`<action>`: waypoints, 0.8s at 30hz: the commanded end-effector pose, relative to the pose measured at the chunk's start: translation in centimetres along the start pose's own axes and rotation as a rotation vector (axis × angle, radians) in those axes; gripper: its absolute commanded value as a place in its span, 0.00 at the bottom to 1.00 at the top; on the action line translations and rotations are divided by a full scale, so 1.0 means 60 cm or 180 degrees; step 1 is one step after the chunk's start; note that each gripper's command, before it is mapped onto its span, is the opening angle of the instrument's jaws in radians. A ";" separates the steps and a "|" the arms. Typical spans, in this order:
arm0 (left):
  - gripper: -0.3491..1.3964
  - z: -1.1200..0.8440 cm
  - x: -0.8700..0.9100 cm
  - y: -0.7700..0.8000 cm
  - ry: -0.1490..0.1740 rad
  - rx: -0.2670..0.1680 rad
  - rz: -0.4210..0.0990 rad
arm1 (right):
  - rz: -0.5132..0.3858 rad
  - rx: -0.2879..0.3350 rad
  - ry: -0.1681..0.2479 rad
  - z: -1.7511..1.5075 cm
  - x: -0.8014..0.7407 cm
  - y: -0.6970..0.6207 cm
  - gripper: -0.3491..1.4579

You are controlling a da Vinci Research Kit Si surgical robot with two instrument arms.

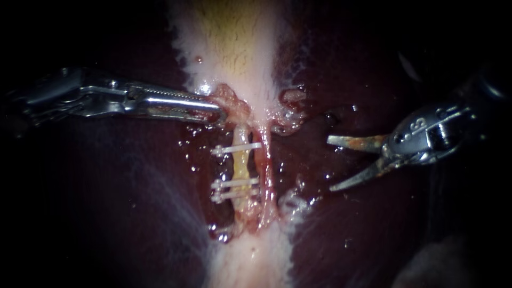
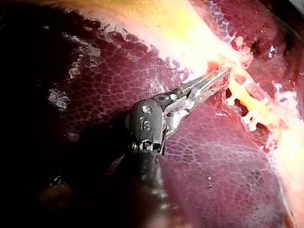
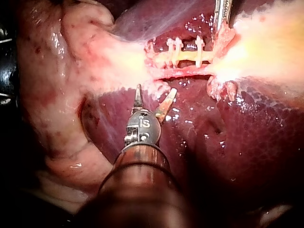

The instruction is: Go to the cutting position left tube

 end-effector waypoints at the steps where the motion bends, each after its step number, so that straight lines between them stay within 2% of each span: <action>1: 0.00 -0.0002 0.0000 0.0001 0.0000 -0.0004 0.0002 | 0.0000 0.0000 0.0000 0.0000 0.0000 0.0000 0.98; 6: 0.00 -0.0032 0.0009 0.0012 -0.0009 -0.0033 -0.0010 | 0.0000 0.0000 0.0000 0.0000 0.0000 0.0000 0.98; 8: 0.00 -0.0058 0.0021 0.0023 -0.0018 -0.0067 -0.0025 | -0.0001 0.0000 0.0000 0.0000 0.0000 0.0000 0.98; 12: 0.00 -0.0122 0.0056 0.0048 0.0075 -0.0055 -0.0087 | -0.0001 0.0000 0.0000 0.0000 0.0000 0.0000 0.98; 16: 0.00 -0.0175 0.0080 0.0065 0.0134 -0.0023 -0.0030 | -0.0001 0.0000 0.0000 0.0000 0.0000 0.0000 0.98; 19: 0.00 -0.0189 0.0087 0.0070 0.0138 -0.0008 -0.0004 | -0.0001 0.0000 0.0000 0.0000 0.0000 0.0000 0.98; 24: 0.00 -0.0187 0.0084 0.0069 0.0138 -0.0005 -0.0001 | 0.0000 -0.0001 0.0000 0.0001 0.0001 0.0000 0.98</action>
